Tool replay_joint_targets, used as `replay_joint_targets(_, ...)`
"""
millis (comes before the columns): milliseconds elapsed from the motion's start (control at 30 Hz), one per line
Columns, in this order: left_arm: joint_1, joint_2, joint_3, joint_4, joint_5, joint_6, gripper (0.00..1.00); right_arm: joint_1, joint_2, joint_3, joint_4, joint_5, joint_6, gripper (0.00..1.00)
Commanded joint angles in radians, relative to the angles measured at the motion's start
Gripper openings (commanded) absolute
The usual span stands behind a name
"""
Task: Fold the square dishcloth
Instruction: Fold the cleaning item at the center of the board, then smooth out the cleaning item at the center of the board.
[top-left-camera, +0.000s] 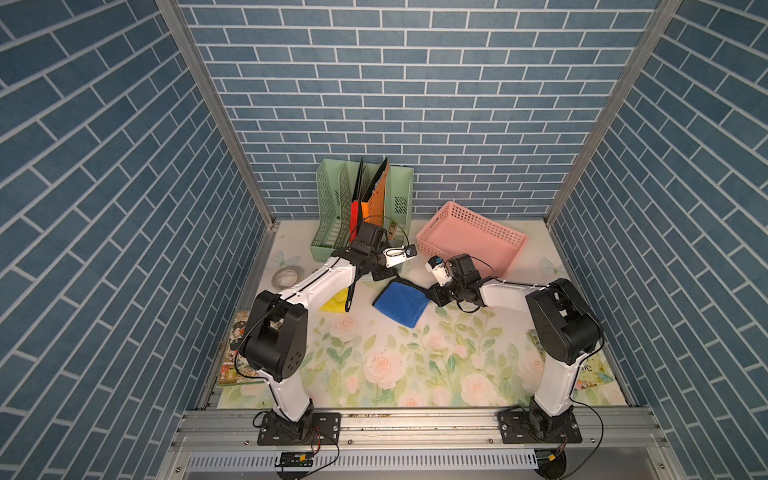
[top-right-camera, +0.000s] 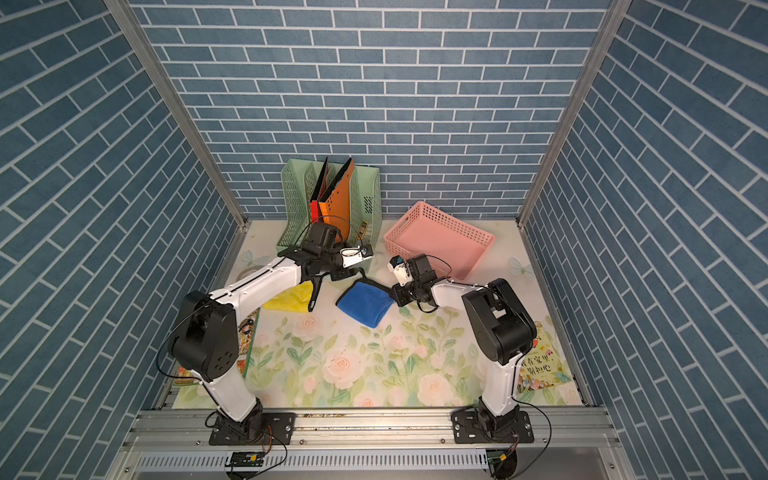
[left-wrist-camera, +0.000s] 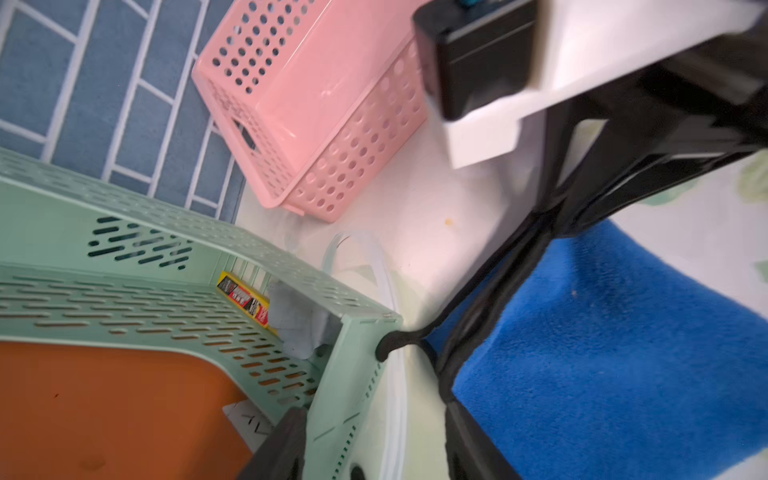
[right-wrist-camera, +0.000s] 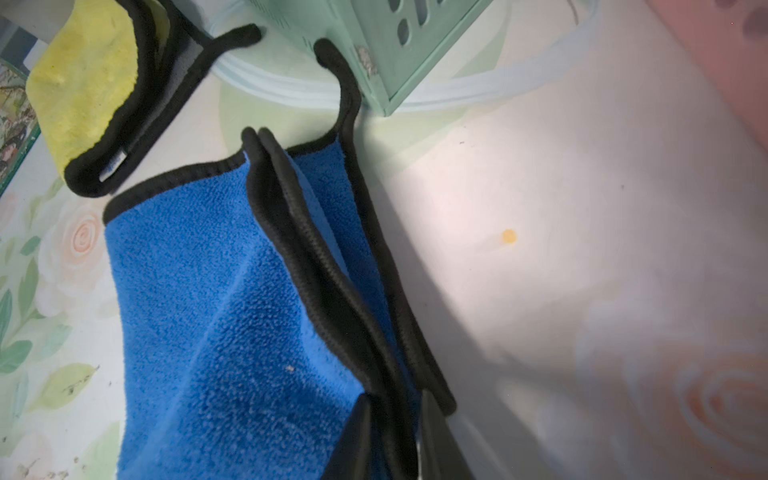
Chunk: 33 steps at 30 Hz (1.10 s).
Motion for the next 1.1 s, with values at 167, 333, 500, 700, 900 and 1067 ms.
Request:
replay_joint_targets(167,-0.002,0.140,-0.104,0.152,0.124,-0.207,0.27,-0.027,-0.177,-0.062,0.092,-0.130,0.268,0.30)
replay_joint_targets(333,-0.003,0.214,-0.041,0.172,0.104,-0.243,0.24,-0.010,-0.217,-0.233,0.336,-0.227,0.484,0.24)
replay_joint_targets(500,-0.007,0.255,-0.019,0.189,0.079,-0.270,0.24,0.059,-0.190,-0.314,0.503,-0.252,0.613,0.23)
replay_joint_targets(700,-0.015,0.277,0.009,0.104,0.072,-0.251,0.26,0.092,-0.079,-0.294,0.564,-0.242,0.676,0.23)
replay_joint_targets(900,-0.028,0.294,0.002,0.078,-0.037,-0.217,0.27,0.073,0.026,-0.286,0.521,-0.186,0.711,0.20)
replay_joint_targets(1067,-0.028,0.291,0.013,0.078,-0.053,-0.226,0.30,0.061,0.066,-0.298,0.482,-0.139,0.740,0.18)
